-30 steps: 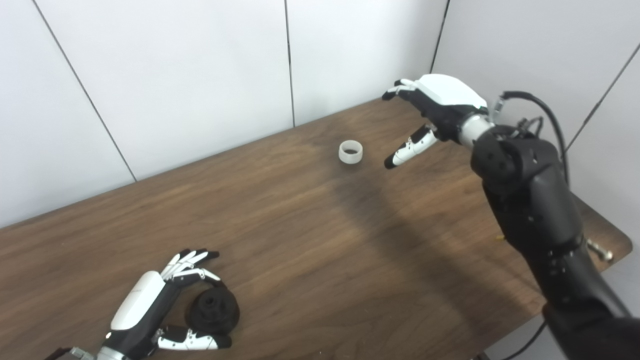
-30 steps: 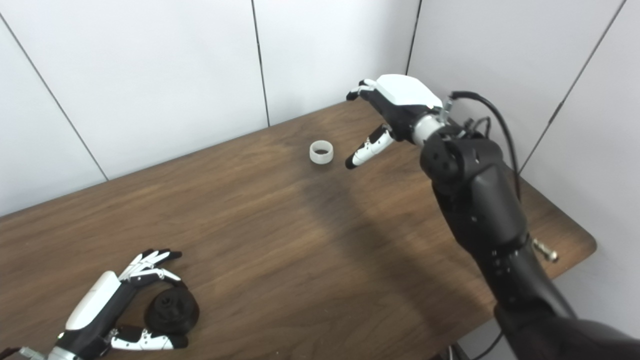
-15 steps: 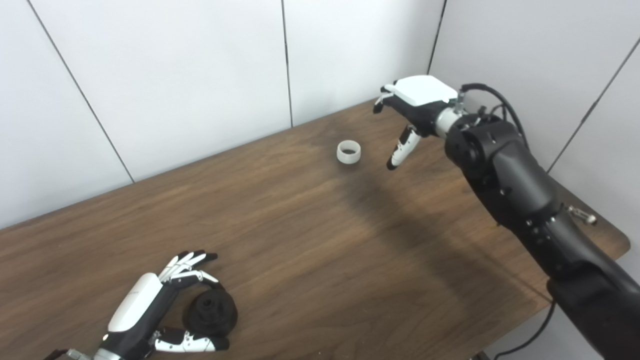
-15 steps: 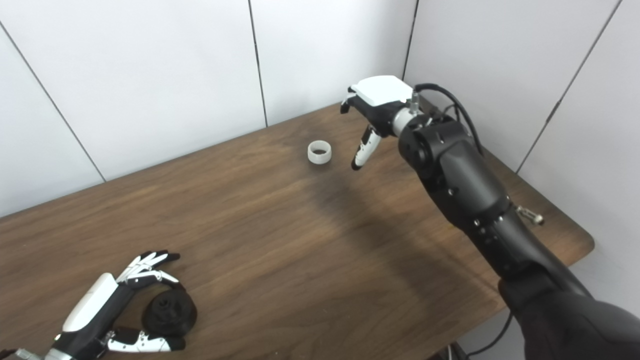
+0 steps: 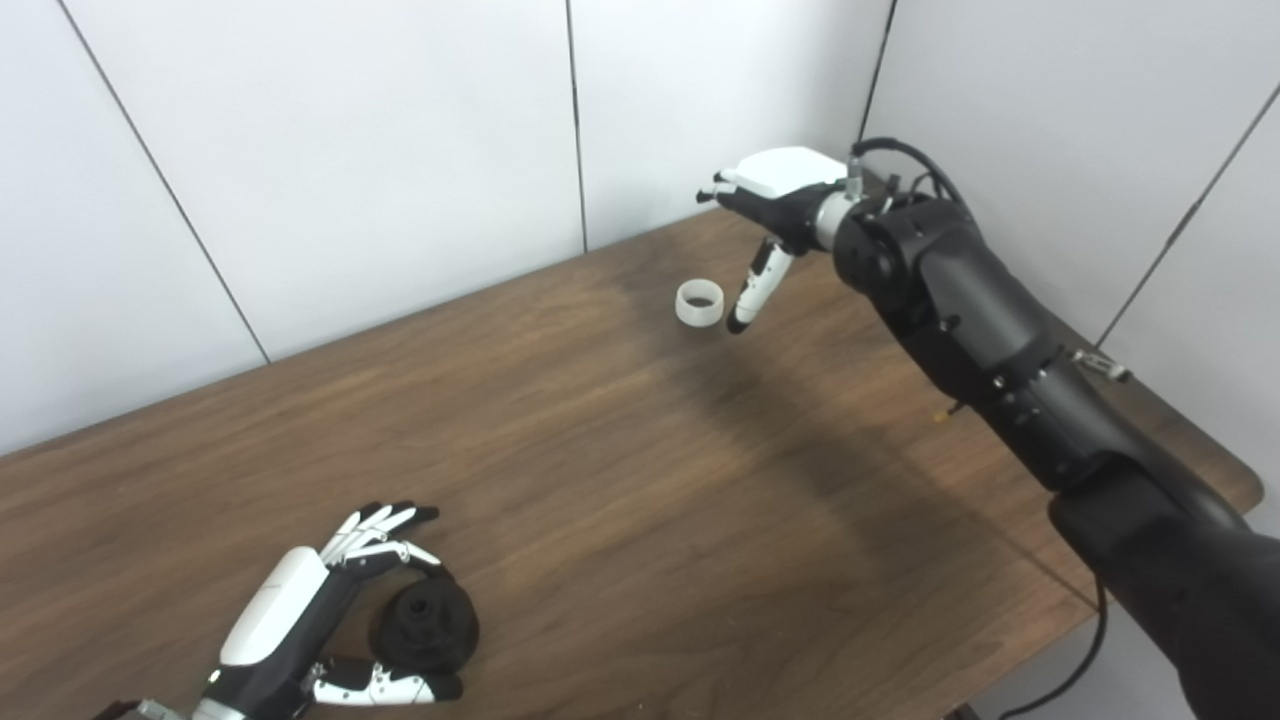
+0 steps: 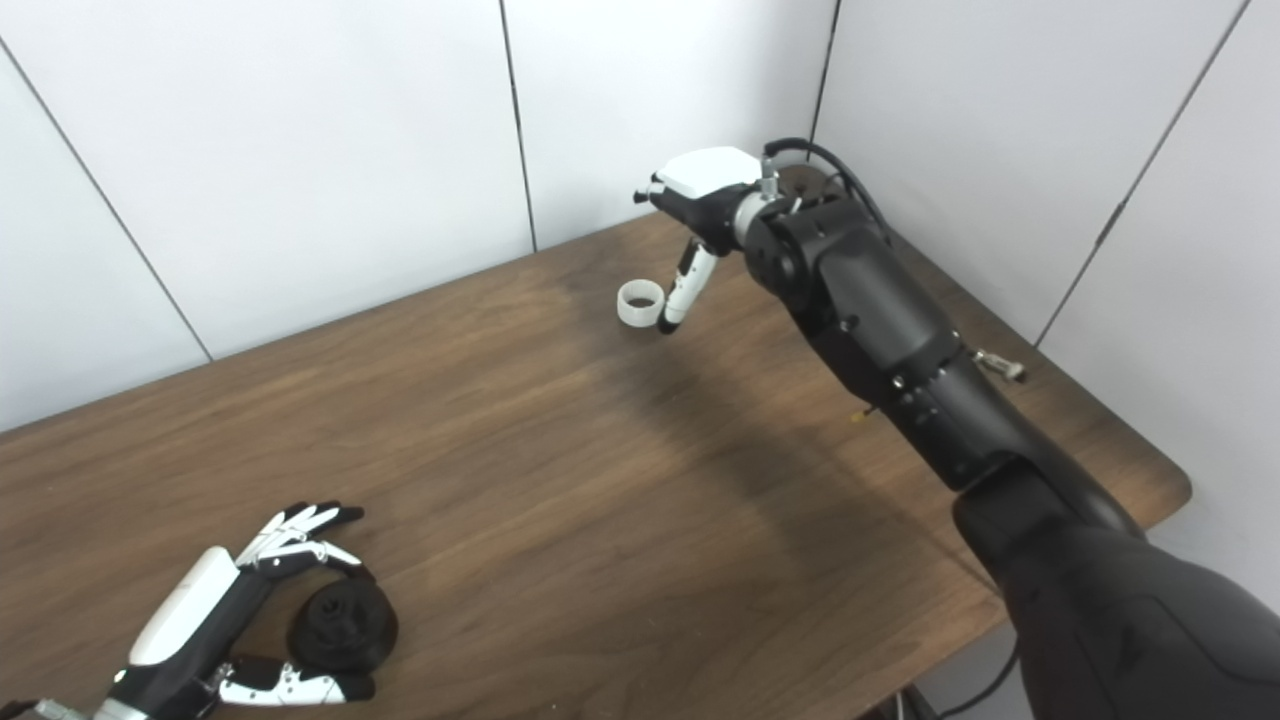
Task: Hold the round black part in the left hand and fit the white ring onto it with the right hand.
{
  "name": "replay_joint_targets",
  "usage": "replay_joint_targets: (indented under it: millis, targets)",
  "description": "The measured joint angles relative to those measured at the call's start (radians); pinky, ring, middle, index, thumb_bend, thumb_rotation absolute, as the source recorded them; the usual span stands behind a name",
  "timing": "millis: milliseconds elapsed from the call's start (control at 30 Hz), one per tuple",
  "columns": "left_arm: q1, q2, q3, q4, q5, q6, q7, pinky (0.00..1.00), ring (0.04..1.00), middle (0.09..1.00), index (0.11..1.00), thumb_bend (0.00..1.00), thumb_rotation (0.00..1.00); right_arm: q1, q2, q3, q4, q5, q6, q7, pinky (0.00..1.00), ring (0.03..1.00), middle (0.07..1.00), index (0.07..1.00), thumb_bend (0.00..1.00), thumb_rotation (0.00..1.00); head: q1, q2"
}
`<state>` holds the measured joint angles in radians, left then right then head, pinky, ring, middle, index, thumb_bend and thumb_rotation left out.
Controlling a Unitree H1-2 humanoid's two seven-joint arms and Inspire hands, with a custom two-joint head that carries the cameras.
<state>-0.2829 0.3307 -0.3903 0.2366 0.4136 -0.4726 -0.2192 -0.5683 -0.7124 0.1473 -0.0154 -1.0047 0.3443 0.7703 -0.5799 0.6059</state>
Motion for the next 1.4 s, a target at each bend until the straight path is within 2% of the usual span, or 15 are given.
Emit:
replay_joint_targets:
  millis: [433, 800, 1400]
  targets:
    - [0.004, 0.0, 0.002, -0.007, 0.0, 0.001, 0.002, 1.0, 0.941, 0.904, 0.475, 0.51, 0.04, -0.063, 0.009, 0.094, 0.112, 0.0, 0.015, 0.011, 1.0, 1.0, 1.0, 0.912, 1.0, 0.41, 0.014, 0.0]
    - [0.021, 0.0, 0.008, -0.028, 0.0, 0.003, -0.011, 1.0, 0.933, 0.902, 0.476, 0.52, 0.04, -0.076, 0.028, 0.13, 0.204, 0.002, 0.022, -0.002, 1.0, 1.0, 1.0, 0.882, 1.0, 0.42, 0.017, 0.002]
    - [0.033, 0.001, 0.015, -0.041, 0.0, 0.003, -0.02, 1.0, 0.924, 0.902, 0.475, 0.52, 0.04, -0.085, 0.029, 0.147, 0.236, 0.02, 0.028, -0.038, 1.0, 1.0, 1.0, 0.877, 1.0, 0.41, 0.021, 0.008]
